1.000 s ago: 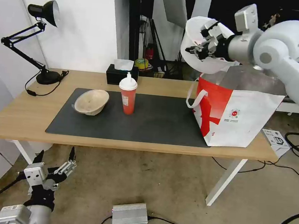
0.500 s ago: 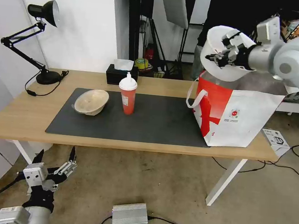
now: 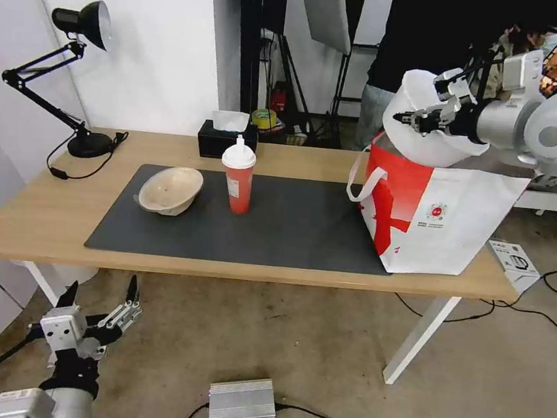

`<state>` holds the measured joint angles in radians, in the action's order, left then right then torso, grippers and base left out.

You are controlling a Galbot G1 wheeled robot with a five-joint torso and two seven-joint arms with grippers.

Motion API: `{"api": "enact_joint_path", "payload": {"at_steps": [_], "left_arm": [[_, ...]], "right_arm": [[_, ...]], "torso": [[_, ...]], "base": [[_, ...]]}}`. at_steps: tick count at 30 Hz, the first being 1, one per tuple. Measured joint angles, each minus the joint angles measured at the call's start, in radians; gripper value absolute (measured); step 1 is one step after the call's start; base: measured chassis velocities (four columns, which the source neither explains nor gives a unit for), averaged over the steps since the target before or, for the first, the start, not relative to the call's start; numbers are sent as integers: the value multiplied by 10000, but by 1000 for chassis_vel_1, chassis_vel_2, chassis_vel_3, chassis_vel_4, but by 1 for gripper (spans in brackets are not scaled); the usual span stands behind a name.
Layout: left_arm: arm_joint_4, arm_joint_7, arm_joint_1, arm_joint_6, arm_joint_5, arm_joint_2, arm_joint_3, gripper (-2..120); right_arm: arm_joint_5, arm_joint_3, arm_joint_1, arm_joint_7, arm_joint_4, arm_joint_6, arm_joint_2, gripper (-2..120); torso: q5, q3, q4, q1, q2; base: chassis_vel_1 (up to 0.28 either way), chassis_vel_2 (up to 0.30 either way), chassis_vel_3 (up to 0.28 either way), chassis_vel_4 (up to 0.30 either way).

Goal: Pick up the trash from the table and place it into the takeout bag.

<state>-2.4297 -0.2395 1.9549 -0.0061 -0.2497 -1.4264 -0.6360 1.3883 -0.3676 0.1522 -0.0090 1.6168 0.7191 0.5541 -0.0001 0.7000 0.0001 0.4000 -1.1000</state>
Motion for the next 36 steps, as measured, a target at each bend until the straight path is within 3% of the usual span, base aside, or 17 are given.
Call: {"api": "enact_joint_path", "payload": {"at_steps": [10, 32, 36], "left_arm": [[54, 6, 104, -175, 189, 26, 113, 100], [-7, 7, 233, -189, 233, -174, -13, 100], [-94, -43, 319, -199, 182, -248, 79, 100]], "right_arm": [[573, 1165, -1229, 20, -267, -369, 183, 0], [918, 1660, -2029, 277, -554, -511, 756, 0], [995, 1754, -2035, 319, -451, -609, 758, 14]], "torso": [[0, -1, -4, 0, 0], [1, 0, -1, 0, 0], [0, 0, 0, 0, 0]], "base": [[0, 0, 0, 0], [0, 0, 0, 0], [0, 0, 0, 0]]}}
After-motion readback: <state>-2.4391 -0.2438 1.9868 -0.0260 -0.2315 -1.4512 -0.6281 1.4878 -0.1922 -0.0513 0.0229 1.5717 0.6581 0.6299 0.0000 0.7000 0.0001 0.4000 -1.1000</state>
